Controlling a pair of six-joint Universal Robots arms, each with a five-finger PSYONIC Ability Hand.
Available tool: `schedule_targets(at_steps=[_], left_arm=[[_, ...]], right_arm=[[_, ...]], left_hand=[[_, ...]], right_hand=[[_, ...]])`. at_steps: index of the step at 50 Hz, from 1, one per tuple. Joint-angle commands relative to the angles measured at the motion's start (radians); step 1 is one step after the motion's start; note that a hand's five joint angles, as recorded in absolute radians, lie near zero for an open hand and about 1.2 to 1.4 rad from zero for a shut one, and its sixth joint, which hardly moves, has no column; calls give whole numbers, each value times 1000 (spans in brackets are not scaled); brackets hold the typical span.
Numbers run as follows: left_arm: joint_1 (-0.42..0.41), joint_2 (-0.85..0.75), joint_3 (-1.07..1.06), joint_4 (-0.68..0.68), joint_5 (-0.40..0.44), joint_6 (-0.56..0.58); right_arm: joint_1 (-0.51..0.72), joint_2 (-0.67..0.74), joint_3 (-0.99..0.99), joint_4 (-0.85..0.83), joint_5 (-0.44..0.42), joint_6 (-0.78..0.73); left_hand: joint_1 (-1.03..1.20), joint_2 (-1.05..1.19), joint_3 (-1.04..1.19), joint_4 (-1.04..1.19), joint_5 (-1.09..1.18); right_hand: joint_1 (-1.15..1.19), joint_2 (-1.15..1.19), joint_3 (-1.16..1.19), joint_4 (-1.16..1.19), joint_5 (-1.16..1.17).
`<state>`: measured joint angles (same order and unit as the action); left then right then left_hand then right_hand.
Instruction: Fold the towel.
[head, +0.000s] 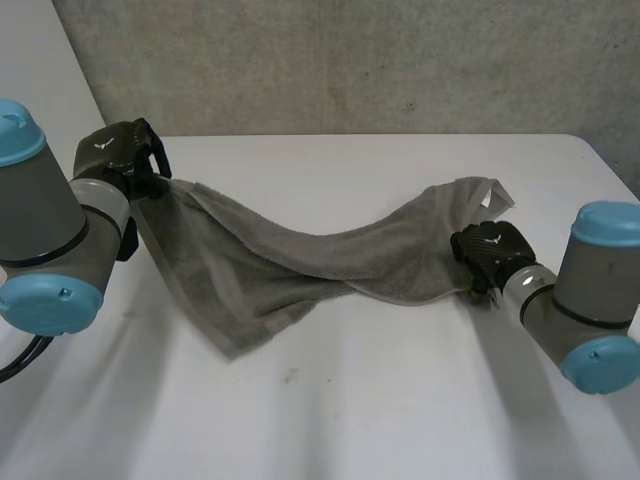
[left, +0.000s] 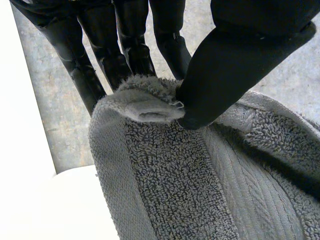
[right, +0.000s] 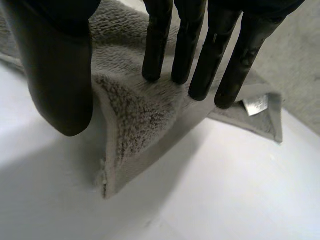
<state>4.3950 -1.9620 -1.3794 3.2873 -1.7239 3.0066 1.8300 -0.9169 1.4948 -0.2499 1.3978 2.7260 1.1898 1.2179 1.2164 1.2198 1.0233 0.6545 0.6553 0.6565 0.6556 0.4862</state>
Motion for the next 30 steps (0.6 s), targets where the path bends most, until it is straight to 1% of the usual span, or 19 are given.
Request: schedule_targets(at_steps=[1, 2, 3, 4, 13, 15, 16, 18, 19, 21, 22, 23, 24, 25, 26, 27, 28, 29, 30], left_arm=[[0, 2, -9, 0, 1, 0], [0, 2, -9, 0, 1, 0], [0, 2, -9, 0, 1, 0], [0, 3, -10, 0, 1, 0], [0, 46, -12, -15, 4, 5], [0, 63, -14, -26, 4, 9], [0, 81, -15, -41, 6, 15], [-2, 104, -15, -61, 9, 18], [-2, 129, -14, -87, 10, 21], [-2, 152, -14, -121, 13, 26], [-2, 173, -14, -161, 15, 35], [-2, 173, -14, -161, 15, 35], [-2, 192, -14, -202, 17, 52], [0, 207, -14, -245, 17, 79], [0, 207, -14, -245, 17, 80], [-2, 219, -15, -288, 20, 115], [-3, 230, -18, -328, 23, 155], [-3, 230, -18, -328, 23, 155], [-11, 241, -23, -369, 24, 196]], right_arm=[[-1, 35, 15, -172, 3, -25], [-6, 30, 21, -199, 1, -25], [-6, 30, 21, -200, 1, -25], [-23, 17, 31, -215, -2, -23], [-64, -191, 53, -197, -13, 12], [-89, -307, 33, -107, -46, 31], [-89, -307, 33, -106, -46, 31], [-130, -426, -52, 97, -97, 20], [-130, -427, -53, 98, -97, 20], [-178, -456, -167, 341, -146, -6], [-178, -456, -168, 342, -146, -6], [-204, -453, -224, 462, -161, -32], [-204, -453, -225, 463, -161, -32], [-225, -451, -281, 588, -172, -82], [-225, -451, -281, 589, -172, -83], [-239, -454, -321, 709, -174, -163], [-239, -454, -321, 710, -174, -164], [-244, -457, -343, 794, -171, -237], [-245, -458, -356, 861, -163, -305]], left_hand=[[207, 178, 180, 176, 198], [207, 178, 180, 176, 198], [207, 178, 180, 176, 198], [207, 178, 180, 176, 198], [207, 178, 180, 176, 198], [207, 178, 180, 176, 198], [207, 178, 180, 176, 198], [207, 178, 180, 176, 198], [207, 178, 180, 176, 198], [207, 178, 180, 176, 198], [207, 178, 180, 176, 198], [207, 178, 180, 176, 198], [207, 178, 180, 176, 198], [207, 178, 180, 176, 198], [207, 178, 180, 176, 198], [207, 178, 180, 176, 198], [207, 178, 180, 176, 198], [207, 178, 180, 176, 198], [207, 178, 180, 176, 198]], right_hand=[[368, 367, 366, 367, 362], [602, 602, 600, 601, 596], [605, 604, 603, 604, 599], [740, 740, 738, 739, 734], [742, 741, 740, 741, 736], [742, 741, 740, 741, 736], [742, 741, 740, 741, 736], [742, 741, 740, 741, 736], [742, 741, 740, 741, 736], [742, 741, 740, 741, 736], [742, 741, 740, 741, 736], [742, 741, 740, 741, 736], [742, 741, 740, 741, 736], [742, 741, 740, 741, 736], [742, 741, 740, 741, 736], [742, 741, 740, 741, 736], [742, 741, 740, 741, 736], [742, 741, 740, 741, 736], [742, 741, 740, 741, 736]])
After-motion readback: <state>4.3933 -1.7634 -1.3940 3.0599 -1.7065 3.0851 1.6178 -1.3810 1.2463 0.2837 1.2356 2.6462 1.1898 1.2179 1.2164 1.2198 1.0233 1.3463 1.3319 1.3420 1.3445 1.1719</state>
